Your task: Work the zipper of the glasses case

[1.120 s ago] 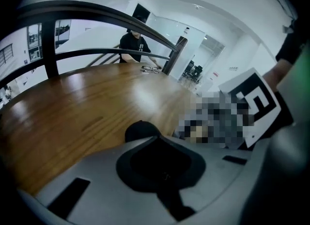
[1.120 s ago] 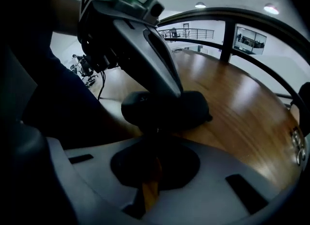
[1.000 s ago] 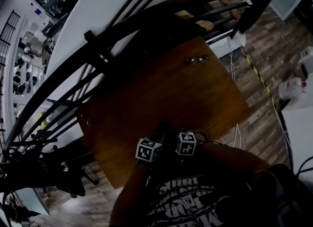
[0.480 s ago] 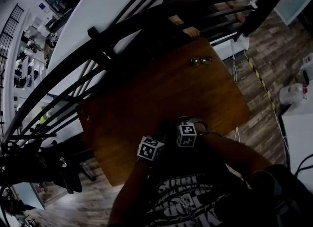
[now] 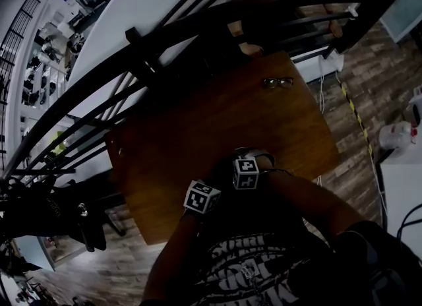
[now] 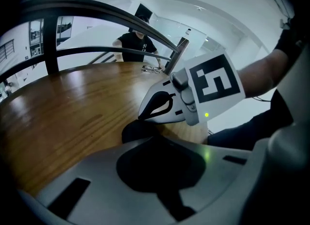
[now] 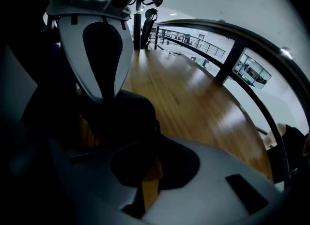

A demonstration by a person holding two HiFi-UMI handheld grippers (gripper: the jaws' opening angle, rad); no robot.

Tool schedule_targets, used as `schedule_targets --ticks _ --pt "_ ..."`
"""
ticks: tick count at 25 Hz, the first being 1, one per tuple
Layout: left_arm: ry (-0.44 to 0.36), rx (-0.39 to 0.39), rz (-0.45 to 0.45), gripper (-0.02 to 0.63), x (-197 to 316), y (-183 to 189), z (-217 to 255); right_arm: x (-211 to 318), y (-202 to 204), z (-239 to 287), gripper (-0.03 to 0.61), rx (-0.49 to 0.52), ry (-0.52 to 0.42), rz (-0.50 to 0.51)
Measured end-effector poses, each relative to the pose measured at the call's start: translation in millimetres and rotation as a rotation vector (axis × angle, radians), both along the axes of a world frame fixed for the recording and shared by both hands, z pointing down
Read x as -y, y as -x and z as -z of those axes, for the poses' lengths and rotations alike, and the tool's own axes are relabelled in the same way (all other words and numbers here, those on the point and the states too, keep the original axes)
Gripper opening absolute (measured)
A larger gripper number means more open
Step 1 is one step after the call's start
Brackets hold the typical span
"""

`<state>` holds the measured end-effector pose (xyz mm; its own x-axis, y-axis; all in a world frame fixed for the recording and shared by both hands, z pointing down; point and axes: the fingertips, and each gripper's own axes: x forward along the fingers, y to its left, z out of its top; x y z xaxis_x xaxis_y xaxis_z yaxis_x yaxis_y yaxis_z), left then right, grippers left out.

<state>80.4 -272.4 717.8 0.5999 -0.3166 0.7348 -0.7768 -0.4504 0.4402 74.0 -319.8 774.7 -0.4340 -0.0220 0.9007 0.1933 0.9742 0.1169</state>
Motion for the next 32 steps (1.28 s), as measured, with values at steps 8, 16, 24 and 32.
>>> schedule_targets --ticks 8,16,24,32 --pt "-0.012 -0.057 0.047 0.006 3 -2 0 7 -6 3 0.000 0.056 0.088 -0.158" --pt "-0.052 -0.175 0.222 0.006 4 40 22 -13 -26 59 0.103 0.311 0.656 -0.791" --pt "-0.018 -0.362 0.327 0.129 -29 90 26 -42 -9 22 0.342 0.251 0.899 -1.137" --pt "0.001 -0.454 0.356 0.212 -17 77 18 -23 15 16 0.331 0.302 0.899 -1.062"
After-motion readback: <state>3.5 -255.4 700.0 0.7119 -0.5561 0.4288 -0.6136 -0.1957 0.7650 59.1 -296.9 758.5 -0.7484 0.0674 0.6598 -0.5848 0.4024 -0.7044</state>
